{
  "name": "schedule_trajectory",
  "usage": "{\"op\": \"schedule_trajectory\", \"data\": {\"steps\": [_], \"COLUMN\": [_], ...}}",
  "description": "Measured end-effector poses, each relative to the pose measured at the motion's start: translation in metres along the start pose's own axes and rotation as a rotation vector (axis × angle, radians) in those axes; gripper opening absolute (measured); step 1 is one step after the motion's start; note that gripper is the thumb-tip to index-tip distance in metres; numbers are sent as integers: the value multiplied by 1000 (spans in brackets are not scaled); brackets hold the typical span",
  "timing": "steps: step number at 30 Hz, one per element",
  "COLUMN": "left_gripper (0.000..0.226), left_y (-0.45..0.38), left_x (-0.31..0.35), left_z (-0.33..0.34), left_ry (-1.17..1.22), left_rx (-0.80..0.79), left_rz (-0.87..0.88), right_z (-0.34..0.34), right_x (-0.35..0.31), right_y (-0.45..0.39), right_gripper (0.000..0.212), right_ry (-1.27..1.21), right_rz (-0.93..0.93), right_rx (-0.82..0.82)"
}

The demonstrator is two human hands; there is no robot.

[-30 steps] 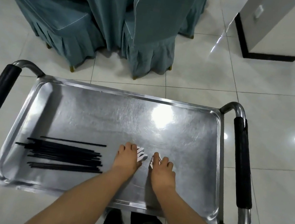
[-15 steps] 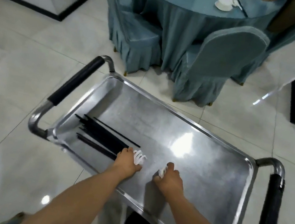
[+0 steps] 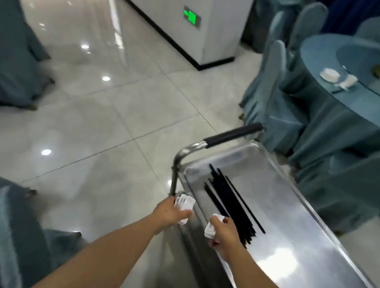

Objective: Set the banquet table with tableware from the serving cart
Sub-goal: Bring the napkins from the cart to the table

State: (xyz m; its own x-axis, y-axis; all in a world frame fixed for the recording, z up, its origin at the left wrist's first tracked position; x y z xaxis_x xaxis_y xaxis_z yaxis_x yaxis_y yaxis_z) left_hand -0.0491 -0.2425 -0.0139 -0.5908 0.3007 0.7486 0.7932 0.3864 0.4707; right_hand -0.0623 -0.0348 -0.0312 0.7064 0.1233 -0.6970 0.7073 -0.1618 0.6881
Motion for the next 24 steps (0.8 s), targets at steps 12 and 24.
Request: {"op": "schedule_trajectory", "data": {"steps": [12,24], "left_gripper": [54,51], "left_y": [54,228], "left_x": [-145,-323], "left_z": [-284,-420], "left_ry": [399,779], "left_rx": [461,990], "left_rz": [-197,-495], "right_z": [297,518], "right_x": [-27,64], "right_y": [138,296], "right_gripper": [16,7], "right_ry": [156,612], "right_rz": [-3,-54], "right_rx": [-453,-927]}}
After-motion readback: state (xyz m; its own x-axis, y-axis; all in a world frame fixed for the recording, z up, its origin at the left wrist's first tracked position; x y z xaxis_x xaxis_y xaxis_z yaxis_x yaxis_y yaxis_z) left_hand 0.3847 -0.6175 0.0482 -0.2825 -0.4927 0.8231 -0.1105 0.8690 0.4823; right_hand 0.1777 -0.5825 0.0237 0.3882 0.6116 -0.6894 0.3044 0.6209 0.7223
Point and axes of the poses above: each hand's wrist, its own y-axis away from the middle knuckle, its own z-axis out of the palm, x = y × z, the point moved 9 cm from there along -y, towards the middle knuckle, and after that the axes turned 12 degrees about x, right-handed, at the moved point
